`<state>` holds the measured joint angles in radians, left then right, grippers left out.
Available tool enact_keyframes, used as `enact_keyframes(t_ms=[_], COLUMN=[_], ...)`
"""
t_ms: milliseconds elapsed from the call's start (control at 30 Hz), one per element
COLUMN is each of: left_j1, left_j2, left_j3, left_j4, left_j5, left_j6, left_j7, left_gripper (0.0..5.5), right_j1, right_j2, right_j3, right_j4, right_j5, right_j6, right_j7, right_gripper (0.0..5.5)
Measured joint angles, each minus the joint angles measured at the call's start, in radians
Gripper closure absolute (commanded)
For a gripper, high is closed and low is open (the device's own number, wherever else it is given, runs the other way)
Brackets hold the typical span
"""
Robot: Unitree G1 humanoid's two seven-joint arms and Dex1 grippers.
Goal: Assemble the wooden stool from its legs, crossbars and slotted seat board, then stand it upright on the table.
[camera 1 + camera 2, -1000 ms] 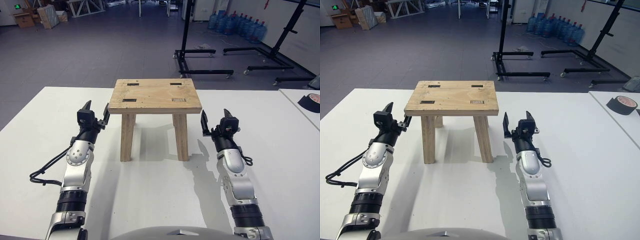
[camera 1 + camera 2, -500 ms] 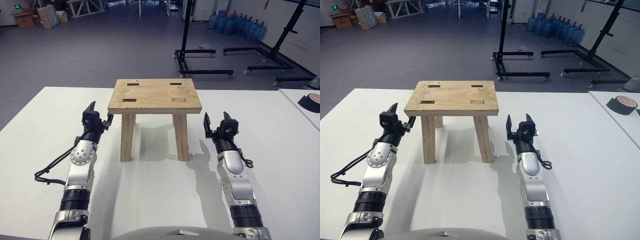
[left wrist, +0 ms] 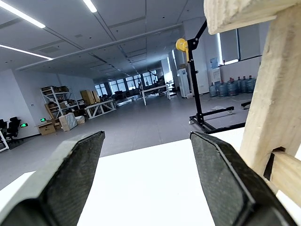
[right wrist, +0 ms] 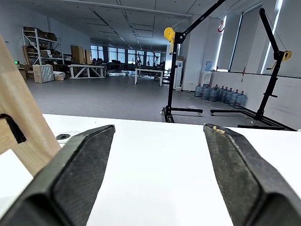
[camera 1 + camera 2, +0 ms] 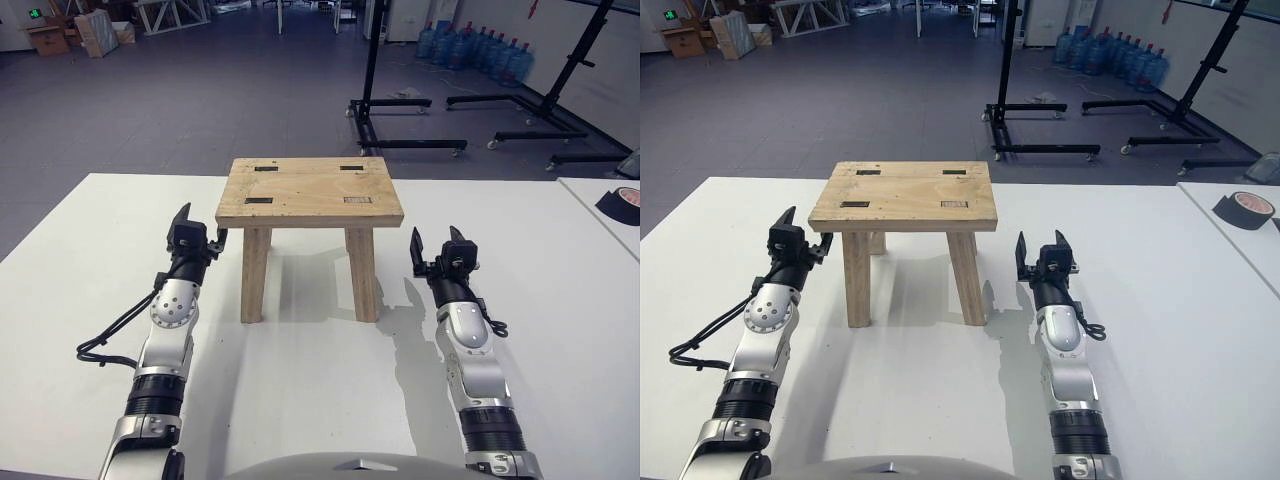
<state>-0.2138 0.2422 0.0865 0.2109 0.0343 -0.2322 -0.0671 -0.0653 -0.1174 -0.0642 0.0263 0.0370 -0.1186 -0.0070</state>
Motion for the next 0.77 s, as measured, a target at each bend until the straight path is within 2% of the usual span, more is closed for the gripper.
enact_keyframes(t_ms=[767], left_j1=[-0.004], left_j2=[-0.031], left_j3=[-0.008], left_j4=[0.035], left_j5=[-0.036], left_j6=[-0.069], left_j7=[-0.061], left_gripper=[2.17], right_j1=[-0.003], right_j2=[-0.025], right_j3=[-0.001], right_j4=[0.015], right_j5=[-0.048], right_j6=[-0.016], right_j7=[0.035], right_gripper=[2.03])
